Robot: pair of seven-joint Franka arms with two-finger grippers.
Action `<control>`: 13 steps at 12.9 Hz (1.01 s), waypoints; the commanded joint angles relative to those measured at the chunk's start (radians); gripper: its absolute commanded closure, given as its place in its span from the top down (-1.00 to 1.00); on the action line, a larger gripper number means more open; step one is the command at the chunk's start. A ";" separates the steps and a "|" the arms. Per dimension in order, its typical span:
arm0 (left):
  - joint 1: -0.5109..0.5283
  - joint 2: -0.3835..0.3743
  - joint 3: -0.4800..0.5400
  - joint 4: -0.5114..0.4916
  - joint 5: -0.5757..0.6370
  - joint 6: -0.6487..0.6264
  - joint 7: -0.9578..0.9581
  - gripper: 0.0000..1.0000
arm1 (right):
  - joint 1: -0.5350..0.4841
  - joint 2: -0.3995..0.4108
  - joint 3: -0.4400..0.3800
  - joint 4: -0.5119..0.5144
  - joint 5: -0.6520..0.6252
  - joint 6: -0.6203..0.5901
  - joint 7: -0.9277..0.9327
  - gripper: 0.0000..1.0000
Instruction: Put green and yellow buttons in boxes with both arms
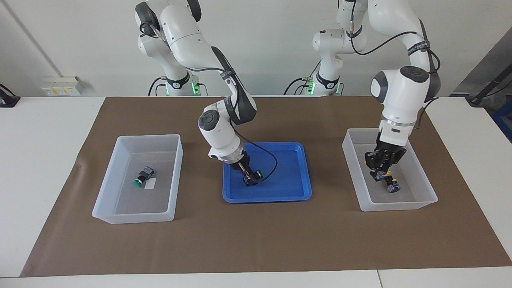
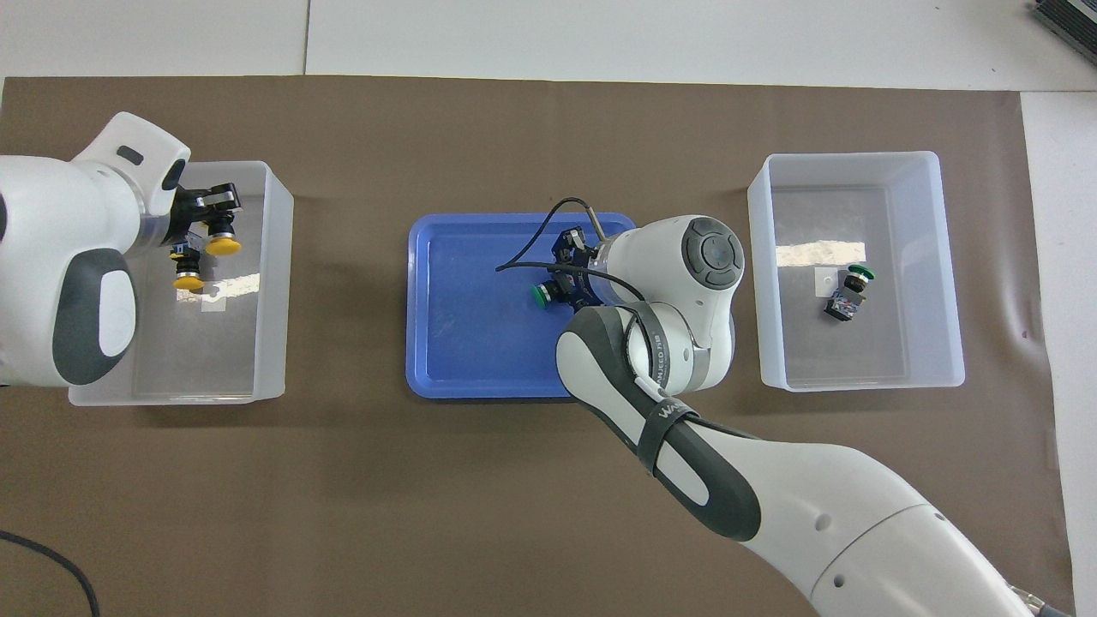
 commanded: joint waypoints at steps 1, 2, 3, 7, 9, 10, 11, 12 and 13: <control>0.079 0.013 -0.014 0.000 0.016 0.045 0.100 -1.00 | -0.010 -0.014 0.001 0.019 0.024 -0.030 0.009 -1.00; 0.097 0.014 -0.014 -0.009 0.015 0.048 0.148 -1.00 | -0.013 -0.029 -0.006 0.025 0.025 -0.052 0.009 -1.00; 0.108 0.013 -0.014 -0.039 0.015 0.078 0.197 -1.00 | -0.020 -0.073 -0.010 0.025 0.025 -0.085 0.012 -1.00; 0.096 0.114 -0.014 -0.110 0.013 0.288 0.222 -1.00 | -0.087 -0.191 -0.022 0.028 -0.158 -0.254 -0.007 -1.00; 0.094 0.143 -0.016 -0.125 0.015 0.313 0.222 -0.99 | -0.142 -0.230 -0.022 0.030 -0.253 -0.346 -0.123 -1.00; 0.085 0.145 -0.016 -0.136 0.015 0.310 0.222 -0.50 | -0.173 -0.239 -0.023 0.030 -0.283 -0.400 -0.241 -1.00; 0.080 0.145 -0.016 -0.142 0.013 0.306 0.220 0.16 | -0.217 -0.250 -0.023 0.030 -0.307 -0.447 -0.347 -1.00; 0.080 0.143 -0.016 -0.141 0.015 0.304 0.220 0.90 | -0.262 -0.256 -0.023 0.030 -0.333 -0.489 -0.450 -1.00; 0.080 0.142 -0.016 -0.141 0.013 0.304 0.225 1.00 | -0.295 -0.262 -0.022 0.030 -0.364 -0.521 -0.562 -1.00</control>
